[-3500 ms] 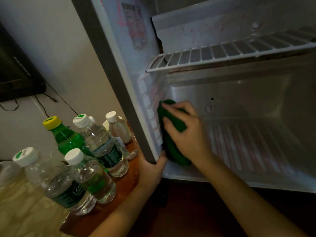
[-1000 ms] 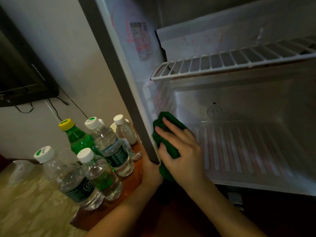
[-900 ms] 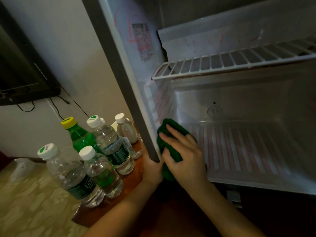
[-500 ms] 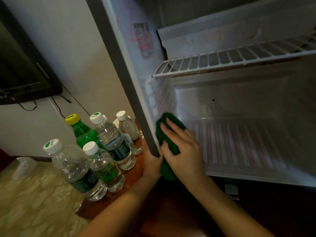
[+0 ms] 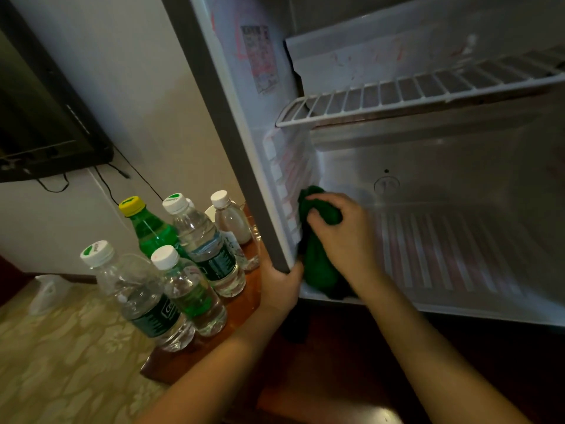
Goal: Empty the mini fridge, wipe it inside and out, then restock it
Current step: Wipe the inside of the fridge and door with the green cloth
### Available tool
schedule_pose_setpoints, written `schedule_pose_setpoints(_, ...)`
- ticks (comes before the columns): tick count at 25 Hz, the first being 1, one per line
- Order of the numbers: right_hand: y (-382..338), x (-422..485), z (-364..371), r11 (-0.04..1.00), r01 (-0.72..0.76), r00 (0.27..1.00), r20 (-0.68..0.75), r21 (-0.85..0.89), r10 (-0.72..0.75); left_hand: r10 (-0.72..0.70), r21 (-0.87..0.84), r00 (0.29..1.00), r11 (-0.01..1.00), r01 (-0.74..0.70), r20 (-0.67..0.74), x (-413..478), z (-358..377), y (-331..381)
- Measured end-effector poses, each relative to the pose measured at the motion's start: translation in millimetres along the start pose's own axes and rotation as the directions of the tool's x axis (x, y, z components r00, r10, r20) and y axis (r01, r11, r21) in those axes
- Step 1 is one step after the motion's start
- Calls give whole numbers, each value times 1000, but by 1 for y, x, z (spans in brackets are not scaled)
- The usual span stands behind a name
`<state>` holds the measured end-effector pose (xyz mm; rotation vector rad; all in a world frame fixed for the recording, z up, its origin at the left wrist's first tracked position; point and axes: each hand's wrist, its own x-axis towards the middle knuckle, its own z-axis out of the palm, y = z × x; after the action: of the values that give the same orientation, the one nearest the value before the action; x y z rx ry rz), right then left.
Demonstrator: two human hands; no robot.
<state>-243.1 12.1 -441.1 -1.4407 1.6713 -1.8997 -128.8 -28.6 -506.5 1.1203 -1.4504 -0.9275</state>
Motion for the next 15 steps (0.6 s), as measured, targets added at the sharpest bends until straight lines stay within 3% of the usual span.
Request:
schedule_pose_setpoints(3, -4, -9, -3, 999, -20, 998, 52, 36, 18, 21, -28, 1000, 999, -21, 0, 2, 0, -8)
schedule_pose_setpoints(6, -12, -16, -4, 992, -28, 995, 98, 122, 16, -43, -51, 998, 998, 46, 55, 6, 1, -14)
schedule_pose_setpoints(10, -11, 17, -5, 958, -224, 966, 172, 178, 194, -13, -28, 1000, 1000, 13, -10, 3, 1, -13)
schedule_pose_setpoints(15, -17, 34, -16, 948, -312, 908, 314, 62, 279, -5, 35, 1000, 999, 6, -26, 4, 0, -19)
